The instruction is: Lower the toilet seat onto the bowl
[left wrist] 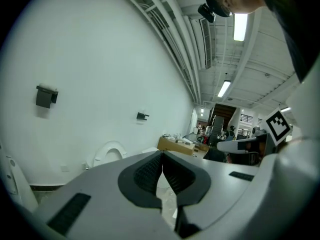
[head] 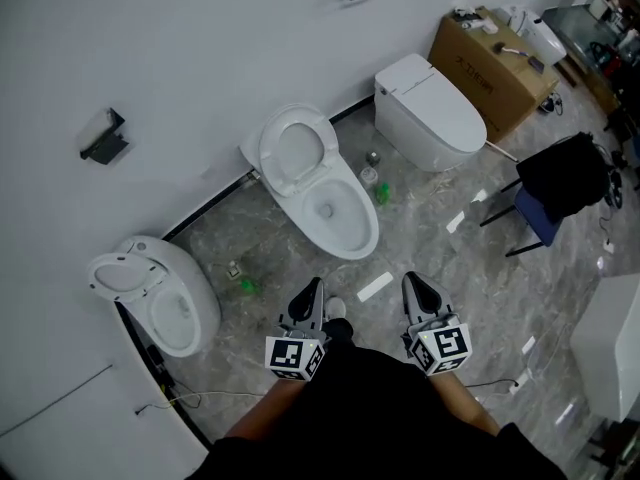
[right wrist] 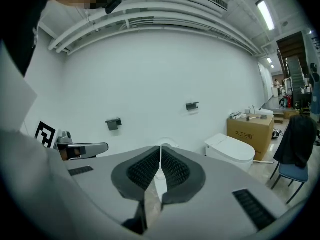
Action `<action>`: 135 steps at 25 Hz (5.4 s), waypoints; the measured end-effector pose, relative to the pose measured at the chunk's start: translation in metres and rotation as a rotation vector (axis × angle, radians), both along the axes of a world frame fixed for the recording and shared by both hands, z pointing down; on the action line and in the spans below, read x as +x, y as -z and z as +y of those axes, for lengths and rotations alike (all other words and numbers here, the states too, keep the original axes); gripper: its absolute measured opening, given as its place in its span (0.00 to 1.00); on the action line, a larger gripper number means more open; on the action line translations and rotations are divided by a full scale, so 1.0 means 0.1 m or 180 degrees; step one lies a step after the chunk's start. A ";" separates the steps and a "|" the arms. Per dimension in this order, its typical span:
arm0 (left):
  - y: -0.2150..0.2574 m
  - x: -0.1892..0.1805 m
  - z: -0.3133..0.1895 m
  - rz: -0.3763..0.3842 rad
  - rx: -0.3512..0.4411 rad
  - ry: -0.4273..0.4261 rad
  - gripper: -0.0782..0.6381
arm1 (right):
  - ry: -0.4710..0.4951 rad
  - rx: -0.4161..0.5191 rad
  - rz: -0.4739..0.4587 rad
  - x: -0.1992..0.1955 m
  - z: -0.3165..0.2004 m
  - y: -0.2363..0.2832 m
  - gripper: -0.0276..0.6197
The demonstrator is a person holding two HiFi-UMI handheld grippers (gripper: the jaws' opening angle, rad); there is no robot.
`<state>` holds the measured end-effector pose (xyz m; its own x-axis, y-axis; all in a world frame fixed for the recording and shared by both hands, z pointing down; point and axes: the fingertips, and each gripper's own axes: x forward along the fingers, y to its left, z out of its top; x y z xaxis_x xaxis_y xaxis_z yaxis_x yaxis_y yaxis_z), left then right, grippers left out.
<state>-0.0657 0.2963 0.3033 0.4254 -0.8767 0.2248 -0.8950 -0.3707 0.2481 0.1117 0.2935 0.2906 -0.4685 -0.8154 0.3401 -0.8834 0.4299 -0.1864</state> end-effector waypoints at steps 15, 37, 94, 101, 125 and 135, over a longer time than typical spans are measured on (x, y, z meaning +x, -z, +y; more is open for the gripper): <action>-0.28 -0.68 -1.05 0.0116 -0.0194 0.0159 0.13 | 0.0102 -0.0214 0.0094 -0.52 -1.22 -0.19 0.09; -0.86 -0.46 -2.60 -0.0294 -0.0589 0.0877 0.13 | 0.1218 -0.0141 -0.0040 -0.57 -3.18 -0.61 0.09; -2.69 -2.00 -5.29 -0.0911 -0.1107 0.0755 0.33 | 0.2856 -0.0029 0.1870 -2.64 -6.09 -2.80 0.27; -2.90 -2.02 -5.47 -0.1018 -0.1192 0.0586 0.34 | 0.3024 0.0067 0.2048 -2.83 -6.18 -2.94 0.28; -2.84 -1.80 -5.23 -0.0969 -0.1054 0.0519 0.35 | 0.3242 0.0145 0.2172 -2.80 -5.93 -2.99 0.29; -2.82 -1.56 -4.85 -0.1105 -0.1066 0.0406 0.35 | 0.3229 0.0130 0.2025 -2.50 -5.51 -2.88 0.28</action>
